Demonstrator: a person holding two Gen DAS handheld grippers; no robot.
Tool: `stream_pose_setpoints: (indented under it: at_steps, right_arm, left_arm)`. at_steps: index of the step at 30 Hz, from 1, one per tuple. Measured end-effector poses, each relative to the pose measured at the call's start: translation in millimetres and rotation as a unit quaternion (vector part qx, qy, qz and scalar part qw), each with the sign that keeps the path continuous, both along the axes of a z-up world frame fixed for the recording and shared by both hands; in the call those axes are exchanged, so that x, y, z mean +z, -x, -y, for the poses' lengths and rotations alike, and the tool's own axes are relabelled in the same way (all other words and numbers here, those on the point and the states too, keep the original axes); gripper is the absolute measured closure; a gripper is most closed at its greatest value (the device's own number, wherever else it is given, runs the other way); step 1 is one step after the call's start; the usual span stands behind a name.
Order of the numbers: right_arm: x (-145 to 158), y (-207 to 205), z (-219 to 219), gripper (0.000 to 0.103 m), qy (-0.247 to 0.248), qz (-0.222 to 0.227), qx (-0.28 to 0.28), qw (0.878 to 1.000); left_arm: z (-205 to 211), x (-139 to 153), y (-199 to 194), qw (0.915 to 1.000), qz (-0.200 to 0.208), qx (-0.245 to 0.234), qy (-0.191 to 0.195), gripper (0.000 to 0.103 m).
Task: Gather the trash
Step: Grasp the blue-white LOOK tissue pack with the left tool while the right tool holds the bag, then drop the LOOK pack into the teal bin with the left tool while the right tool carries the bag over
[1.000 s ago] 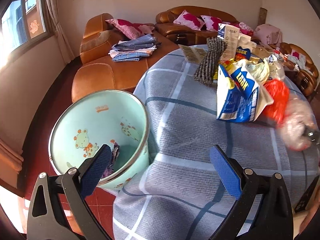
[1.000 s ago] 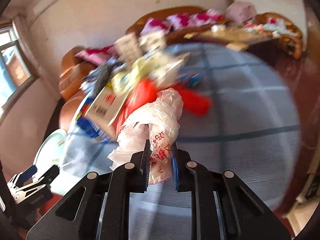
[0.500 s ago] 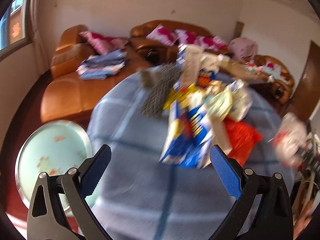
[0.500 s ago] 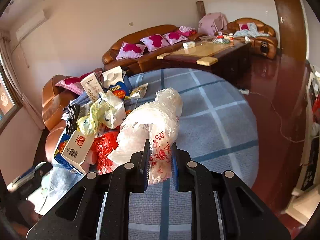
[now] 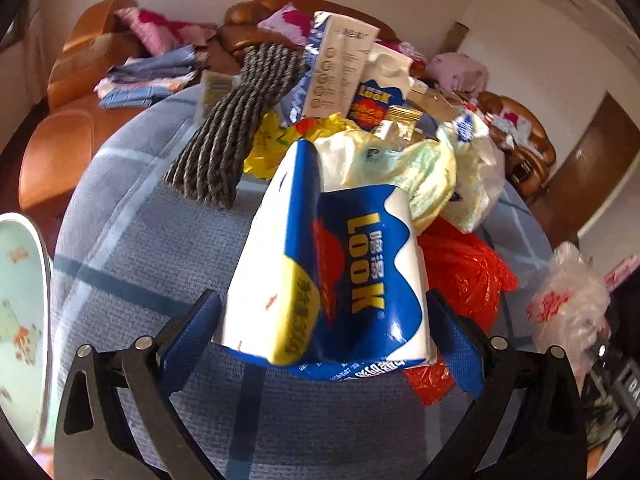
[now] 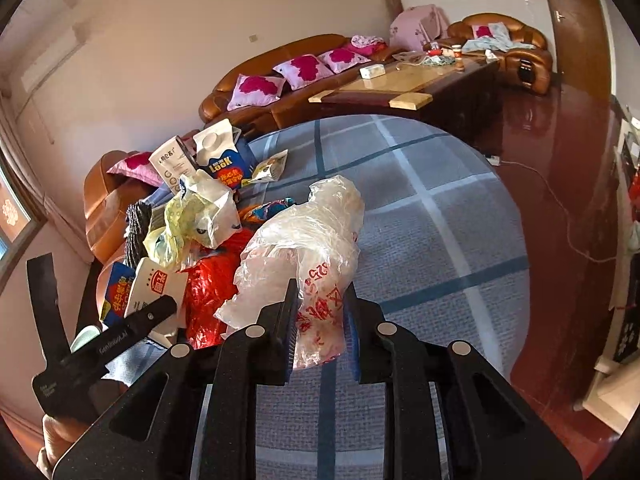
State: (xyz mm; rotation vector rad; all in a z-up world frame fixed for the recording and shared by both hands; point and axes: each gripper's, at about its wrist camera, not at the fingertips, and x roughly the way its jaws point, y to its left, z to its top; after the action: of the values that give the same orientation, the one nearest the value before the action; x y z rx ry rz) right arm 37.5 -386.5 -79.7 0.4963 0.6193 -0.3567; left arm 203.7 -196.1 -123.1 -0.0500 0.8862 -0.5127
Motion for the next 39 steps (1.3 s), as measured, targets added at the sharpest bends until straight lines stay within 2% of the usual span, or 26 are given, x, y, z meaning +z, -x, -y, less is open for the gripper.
stream_pose_setpoints:
  at_steps: [2, 8, 11, 14, 18, 26, 29, 35, 37, 38, 39]
  right_arm:
    - [0.1, -0.4, -2.3, 0.082, -0.002, 0.001, 0.003, 1.0]
    - [4.5, 0.4, -12.6, 0.082, 0.005, 0.004, 0.013, 1.0]
    - [9.1, 1.6, -19.6, 0.082, 0.007, 0.01, 0.022, 1.0]
    - [16.3, 1.3, -33.8, 0.082, 0.018, 0.021, 0.04, 0.999]
    - [21.9, -3.9, -59.2, 0.082, 0.029, 0.028, 0.073, 0.996]
    - [31.1, -20.6, -122.0, 0.082, 0.045, 0.036, 0.152, 0.987]
    - [33.9, -26.9, -146.7, 0.082, 0.052, 0.038, 0.178, 0.982]
    - [36.2, -39.7, -194.3, 0.082, 0.064, 0.037, 0.226, 0.971]
    - [36.7, -44.7, -211.2, 0.082, 0.07, 0.037, 0.243, 0.967]
    - [36.3, -46.9, -218.4, 0.082, 0.071, 0.036, 0.25, 0.965]
    - [35.4, -49.3, -224.4, 0.082, 0.071, 0.034, 0.256, 0.963]
  left_arm:
    - [-4.1, 3.0, 1.3, 0.9999, 0.003, -0.01, -0.002, 0.013]
    - [-28.3, 8.6, 17.8, 0.9999, -0.002, 0.0, 0.011, 0.013]
    - [-45.1, 20.3, 30.3, 0.9998, 0.012, 0.007, 0.017, 0.013]
    - [-63.0, 34.8, 41.1, 0.999, 0.037, 0.023, 0.005, 0.013]
    - [-100.1, 49.5, 49.9, 0.9968, 0.048, 0.064, -0.001, 0.013]
    - [-171.8, 62.9, 64.7, 0.9856, 0.069, 0.149, -0.038, 0.012]
    - [-196.6, 63.4, 70.9, 0.9786, 0.078, 0.182, -0.057, 0.012]
    - [-240.5, 61.2, 78.4, 0.9689, 0.076, 0.226, -0.066, 0.012]
    - [-250.3, 60.6, 81.3, 0.9662, 0.08, 0.234, -0.072, 0.018]
    - [-254.2, 60.2, 81.1, 0.9652, 0.082, 0.237, -0.075, 0.025]
    - [-258.1, 59.3, 80.9, 0.9648, 0.081, 0.239, -0.075, 0.025]
